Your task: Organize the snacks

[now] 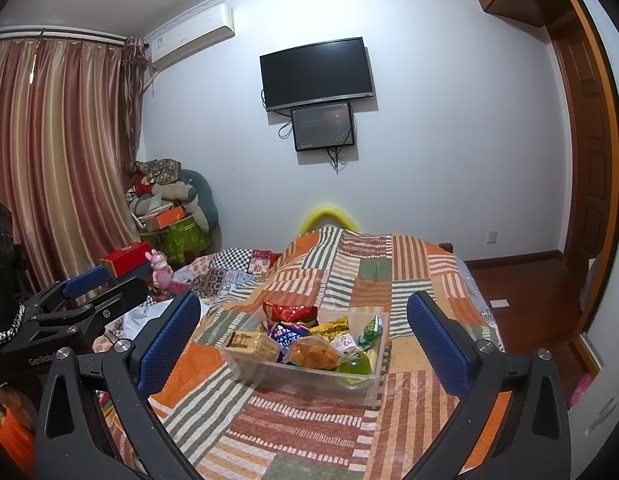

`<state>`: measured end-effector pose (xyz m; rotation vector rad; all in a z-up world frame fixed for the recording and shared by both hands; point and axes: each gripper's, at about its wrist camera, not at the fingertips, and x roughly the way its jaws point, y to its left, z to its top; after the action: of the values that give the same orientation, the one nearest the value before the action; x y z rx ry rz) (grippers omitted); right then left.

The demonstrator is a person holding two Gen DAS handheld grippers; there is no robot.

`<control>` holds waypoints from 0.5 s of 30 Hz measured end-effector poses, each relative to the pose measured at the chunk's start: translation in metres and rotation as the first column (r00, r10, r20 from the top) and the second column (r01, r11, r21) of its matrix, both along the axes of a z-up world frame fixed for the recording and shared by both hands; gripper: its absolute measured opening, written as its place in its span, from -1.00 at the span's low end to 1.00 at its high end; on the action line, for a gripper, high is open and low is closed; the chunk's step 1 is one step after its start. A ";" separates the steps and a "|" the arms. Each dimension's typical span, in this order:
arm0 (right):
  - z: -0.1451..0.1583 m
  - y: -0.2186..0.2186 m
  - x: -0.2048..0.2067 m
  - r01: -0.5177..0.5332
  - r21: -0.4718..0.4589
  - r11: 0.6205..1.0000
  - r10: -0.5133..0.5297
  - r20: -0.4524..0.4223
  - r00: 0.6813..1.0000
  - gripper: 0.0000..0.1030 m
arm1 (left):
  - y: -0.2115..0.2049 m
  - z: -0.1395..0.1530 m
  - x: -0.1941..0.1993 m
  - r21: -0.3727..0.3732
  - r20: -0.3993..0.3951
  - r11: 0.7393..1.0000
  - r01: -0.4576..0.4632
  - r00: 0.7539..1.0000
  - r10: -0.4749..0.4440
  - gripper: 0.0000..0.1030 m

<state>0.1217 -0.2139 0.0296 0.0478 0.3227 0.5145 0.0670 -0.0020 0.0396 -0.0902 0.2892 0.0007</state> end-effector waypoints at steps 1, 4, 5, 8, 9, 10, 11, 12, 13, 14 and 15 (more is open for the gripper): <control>0.000 0.000 0.000 0.000 0.001 1.000 0.000 0.000 1.000 1.00 | 0.000 0.000 0.000 -0.001 -0.001 1.000 0.003 1.000 -0.003 0.99; 0.000 0.000 0.000 0.001 0.004 1.000 -0.001 -0.001 1.000 1.00 | -0.001 0.000 0.001 -0.001 -0.001 1.000 0.011 1.000 -0.011 0.99; 0.001 -0.001 0.000 0.000 0.004 1.000 0.000 -0.001 1.000 1.00 | -0.002 0.000 0.001 0.004 0.002 1.000 0.009 1.000 -0.009 0.99; 0.002 -0.001 -0.001 0.000 0.002 1.000 0.000 -0.002 1.000 1.00 | -0.005 0.000 0.000 0.018 0.007 1.000 0.018 1.000 -0.018 0.99; 0.002 -0.001 -0.001 0.000 0.002 1.000 0.000 -0.002 1.000 1.00 | -0.007 0.000 0.000 0.022 0.009 1.000 0.019 1.000 -0.020 0.99; 0.002 -0.001 -0.001 0.001 0.000 1.000 -0.001 -0.002 1.000 1.00 | -0.008 0.000 0.000 0.027 0.010 0.999 0.020 1.000 -0.020 0.99; 0.002 -0.001 -0.001 0.003 -0.002 1.000 -0.003 -0.003 1.000 1.00 | -0.009 -0.001 0.000 0.028 0.010 0.999 0.021 1.000 -0.022 0.99; 0.002 -0.001 -0.001 0.003 -0.004 1.000 -0.003 -0.004 1.000 1.00 | -0.009 -0.001 0.000 0.026 0.010 0.999 0.024 1.000 -0.024 0.99; 0.002 -0.001 0.000 0.003 -0.005 1.000 -0.003 -0.004 1.000 1.00 | -0.009 -0.001 0.000 0.024 0.009 0.999 0.024 1.000 -0.024 0.99; 0.003 -0.001 -0.001 0.006 -0.007 1.000 -0.006 -0.003 1.000 1.00 | -0.009 -0.002 -0.001 0.022 0.010 0.999 0.023 1.000 -0.024 0.99; 0.002 -0.001 -0.001 0.008 -0.008 1.000 -0.008 -0.002 1.000 1.00 | -0.009 -0.002 -0.001 0.022 0.010 1.000 0.023 1.000 -0.023 0.99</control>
<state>0.1208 -0.2146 0.0320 0.0413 0.3260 0.5047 0.0664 -0.0114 0.0379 -0.0656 0.2794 -0.0192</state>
